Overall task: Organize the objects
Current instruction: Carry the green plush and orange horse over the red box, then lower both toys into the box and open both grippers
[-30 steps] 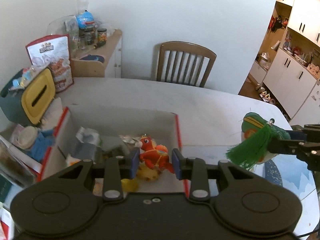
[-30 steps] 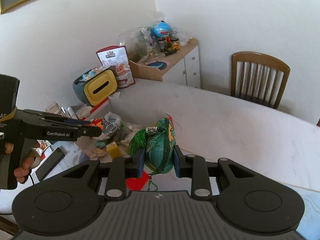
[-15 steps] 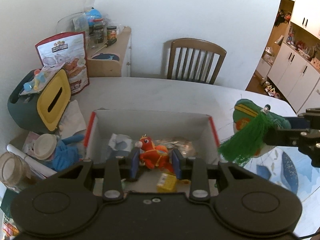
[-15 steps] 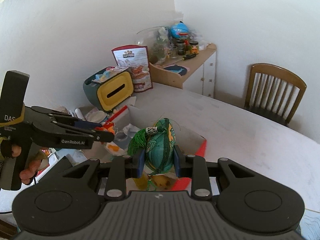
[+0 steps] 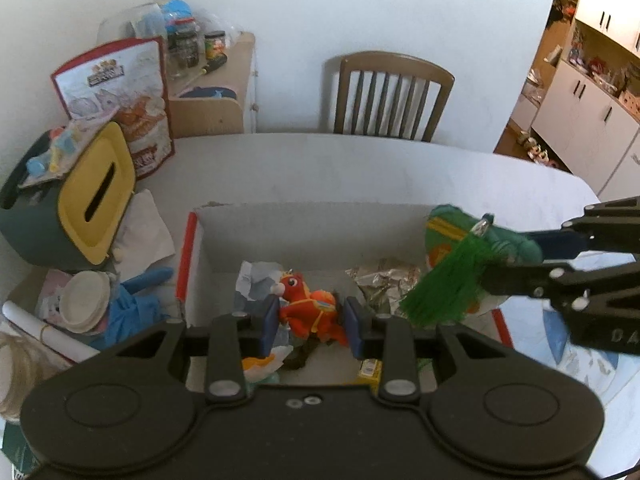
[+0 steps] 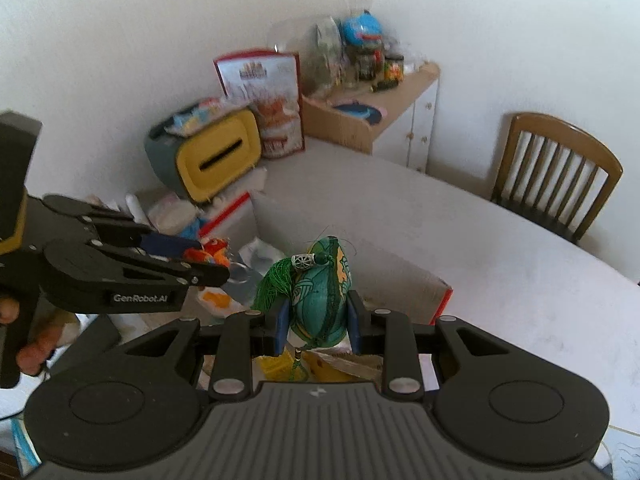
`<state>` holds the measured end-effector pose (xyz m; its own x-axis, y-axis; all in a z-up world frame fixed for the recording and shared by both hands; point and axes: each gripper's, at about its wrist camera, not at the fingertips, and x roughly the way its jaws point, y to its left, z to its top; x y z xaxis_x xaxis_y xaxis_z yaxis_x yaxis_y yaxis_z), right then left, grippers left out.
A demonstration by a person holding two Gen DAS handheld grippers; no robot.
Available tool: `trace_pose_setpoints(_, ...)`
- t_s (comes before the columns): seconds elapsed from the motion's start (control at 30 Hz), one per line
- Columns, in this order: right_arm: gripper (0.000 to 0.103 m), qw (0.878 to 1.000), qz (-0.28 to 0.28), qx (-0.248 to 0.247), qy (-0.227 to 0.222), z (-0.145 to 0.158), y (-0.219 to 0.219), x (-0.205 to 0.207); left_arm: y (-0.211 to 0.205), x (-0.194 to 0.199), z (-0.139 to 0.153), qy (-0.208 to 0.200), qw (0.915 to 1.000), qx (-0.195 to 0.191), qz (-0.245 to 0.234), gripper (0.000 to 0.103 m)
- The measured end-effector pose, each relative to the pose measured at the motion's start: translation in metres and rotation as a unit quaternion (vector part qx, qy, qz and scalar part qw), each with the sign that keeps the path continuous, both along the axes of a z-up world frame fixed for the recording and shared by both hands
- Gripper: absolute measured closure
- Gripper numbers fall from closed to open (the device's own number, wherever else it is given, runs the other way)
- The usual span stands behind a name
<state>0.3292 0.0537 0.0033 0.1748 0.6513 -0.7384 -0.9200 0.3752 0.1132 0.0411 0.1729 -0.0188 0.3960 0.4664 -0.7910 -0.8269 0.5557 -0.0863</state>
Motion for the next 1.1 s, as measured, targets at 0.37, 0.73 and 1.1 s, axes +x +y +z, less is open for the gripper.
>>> trace_pose_setpoints(0.37, 0.075, 0.997, 0.015, -0.080, -0.007, -0.056, 0.019, -0.012, 0.015, 0.018, -0.048, 0.022, 0.9986, -0.037, -0.030, 0.070)
trace_pose_setpoints(0.73, 0.075, 0.990, 0.047, -0.134, -0.002, -0.093, 0.021, -0.028, 0.018, 0.032, -0.076, 0.047, 0.9957, -0.056, -0.057, 0.070)
trace_pose_setpoints(1.1, 0.072, 0.991, 0.035, -0.129, 0.031, -0.106, 0.019, -0.023, 0.026, 0.039, -0.090, 0.066, 0.9933, -0.080, -0.051, 0.074)
